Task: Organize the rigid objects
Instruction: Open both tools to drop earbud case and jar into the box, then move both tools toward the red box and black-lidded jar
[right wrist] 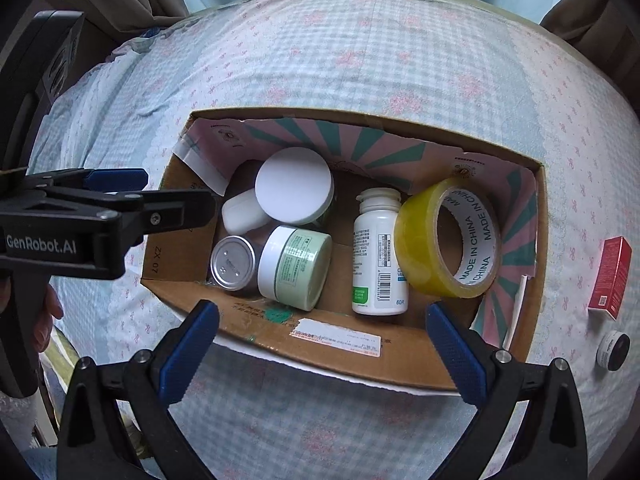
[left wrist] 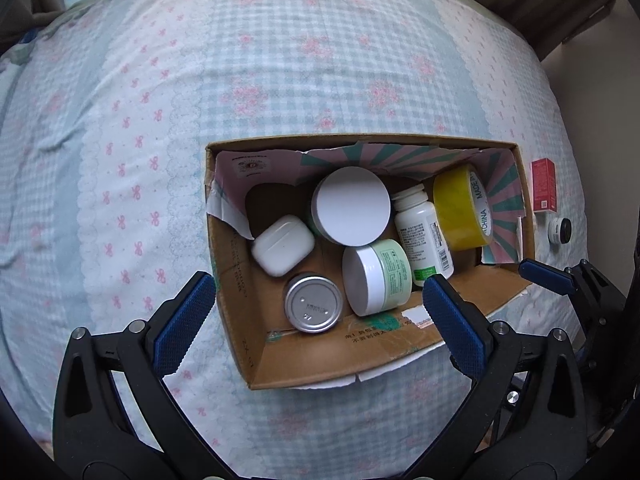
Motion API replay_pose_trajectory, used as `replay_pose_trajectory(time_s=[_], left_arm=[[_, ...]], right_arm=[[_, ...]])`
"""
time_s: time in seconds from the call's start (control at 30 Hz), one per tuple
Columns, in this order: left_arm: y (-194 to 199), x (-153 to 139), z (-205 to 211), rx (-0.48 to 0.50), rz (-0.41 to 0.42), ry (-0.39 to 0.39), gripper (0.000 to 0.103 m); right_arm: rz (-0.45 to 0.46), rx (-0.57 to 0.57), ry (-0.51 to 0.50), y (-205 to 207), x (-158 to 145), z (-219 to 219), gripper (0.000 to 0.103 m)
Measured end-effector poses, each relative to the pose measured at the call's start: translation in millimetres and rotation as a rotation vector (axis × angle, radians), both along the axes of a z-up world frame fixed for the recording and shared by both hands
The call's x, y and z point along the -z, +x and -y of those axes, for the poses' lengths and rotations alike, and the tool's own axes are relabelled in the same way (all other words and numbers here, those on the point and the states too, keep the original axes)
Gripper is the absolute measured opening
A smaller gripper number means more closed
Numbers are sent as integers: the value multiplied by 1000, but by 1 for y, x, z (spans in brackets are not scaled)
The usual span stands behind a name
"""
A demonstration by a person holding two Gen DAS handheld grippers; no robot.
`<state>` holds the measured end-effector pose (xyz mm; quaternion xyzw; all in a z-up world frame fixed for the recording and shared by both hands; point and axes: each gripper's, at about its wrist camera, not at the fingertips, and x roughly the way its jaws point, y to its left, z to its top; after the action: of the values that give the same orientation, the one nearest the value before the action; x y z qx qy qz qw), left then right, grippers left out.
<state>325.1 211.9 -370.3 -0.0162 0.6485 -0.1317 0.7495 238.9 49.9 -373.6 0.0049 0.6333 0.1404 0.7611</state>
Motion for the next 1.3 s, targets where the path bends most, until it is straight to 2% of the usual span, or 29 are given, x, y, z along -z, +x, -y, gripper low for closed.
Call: replay_pose_trajectory(time_s=[0.2,0.3,0.37,0.47,0.63,0.7,0.8,0.97,1.17,1.3], left_arm=[[-24,-43,-7,-17,71,6,103],[-41,-71,-12,-25,121,17,103],[-52,-91,-14,-32,151,19,103],[-72,-126,-16,-38,223,-14,103],[-102,-174,-3,-13,343,4,103],[-112,-187,7,1,368,12,103],[-126,-201,25,27,393,38,103],[-145,-216,63,49,422,14,103],[-160,-205,140,57,408,-1,103],[-165,-194,202,36,406,11,103]], right_arm=[[65,16,-9,-19,-37,-1,103],[60,16,-17,-31,-59,-2,103],[88,17,-24,-42,-79,-2,103],[118,36,-40,-56,-108,2,103],[174,88,-69,-80,-156,16,103],[189,117,-75,-91,-172,26,103],[221,167,-70,-107,-191,45,103],[268,250,-78,-134,-210,88,103],[287,309,-106,-154,-209,167,103],[299,275,-133,-159,-202,225,103]])
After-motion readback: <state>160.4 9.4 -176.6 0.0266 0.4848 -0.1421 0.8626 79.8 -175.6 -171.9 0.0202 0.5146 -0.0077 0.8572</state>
